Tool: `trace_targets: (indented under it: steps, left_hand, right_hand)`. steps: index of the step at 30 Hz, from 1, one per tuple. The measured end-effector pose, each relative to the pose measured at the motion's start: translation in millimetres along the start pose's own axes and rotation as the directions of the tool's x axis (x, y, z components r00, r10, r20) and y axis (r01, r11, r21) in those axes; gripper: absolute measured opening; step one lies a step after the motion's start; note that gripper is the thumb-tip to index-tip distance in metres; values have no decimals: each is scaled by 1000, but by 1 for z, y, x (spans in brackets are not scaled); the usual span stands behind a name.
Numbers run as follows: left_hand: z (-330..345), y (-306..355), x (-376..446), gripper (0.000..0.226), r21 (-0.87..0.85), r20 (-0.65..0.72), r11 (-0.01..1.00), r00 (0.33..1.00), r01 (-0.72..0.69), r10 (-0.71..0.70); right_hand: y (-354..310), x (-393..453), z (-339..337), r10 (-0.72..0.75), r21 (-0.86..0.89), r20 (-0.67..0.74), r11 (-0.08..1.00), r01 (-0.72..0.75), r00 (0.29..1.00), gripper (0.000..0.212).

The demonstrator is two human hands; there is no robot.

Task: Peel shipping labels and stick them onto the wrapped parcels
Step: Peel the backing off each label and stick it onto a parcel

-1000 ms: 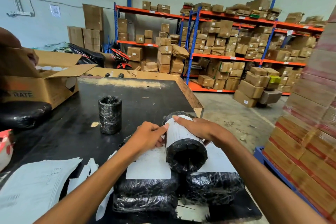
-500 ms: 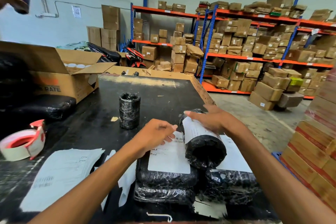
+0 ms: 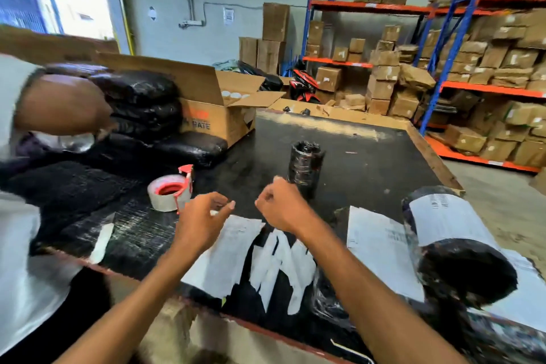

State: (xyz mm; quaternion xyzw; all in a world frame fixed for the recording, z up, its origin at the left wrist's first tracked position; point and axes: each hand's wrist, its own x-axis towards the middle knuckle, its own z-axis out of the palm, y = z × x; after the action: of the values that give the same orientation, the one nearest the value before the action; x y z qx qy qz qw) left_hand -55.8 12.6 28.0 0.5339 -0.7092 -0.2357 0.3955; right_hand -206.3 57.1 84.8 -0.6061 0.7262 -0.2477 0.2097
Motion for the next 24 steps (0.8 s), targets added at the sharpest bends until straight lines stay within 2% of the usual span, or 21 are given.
trace_targets:
  steps: [2, 4, 8, 11, 14, 17, 20, 24]
  left_hand:
    - [-5, -28, -4, 28, 141, -47, 988, 997, 63, -57]
    - [-7, -49, -7, 44, 211, -52, 969, 991, 129, -121]
    - [-2, -69, -4, 41, 24, -51, 968, 968, 249, -248]
    - [1, -75, 2, 38, -131, -21, 958, 965, 256, -261]
    - [-1, -80, 8, 40, -170, -19, 963, 976, 209, -216]
    - [-4, -75, 8, 34, -125, -106, 970, 969, 210, -224]
    - [-7, -73, 7, 26, -172, -174, 963, 956, 208, -237]
    - [-16, -71, 12, 28, -321, -125, 927, 962, 192, -243]
  right_hand:
    - [1, 8, 32, 74, -91, 130, 994, -62, 989, 23]
    - [5, 8, 55, 131, -110, 171, 988, -113, 977, 30]
    - [15, 4, 74, 157, -75, 94, 986, -150, 983, 20]
    - [19, 4, 78, 149, -67, 63, 987, -144, 987, 21]
    - [19, 1, 81, 146, -54, 44, 988, -143, 988, 31]
    - [18, 0, 80, 155, -41, 44, 987, -153, 987, 35]
    - [16, -3, 76, 146, -6, 52, 989, -146, 988, 42]
    - [18, -4, 76, 123, 4, 51, 992, -123, 991, 46]
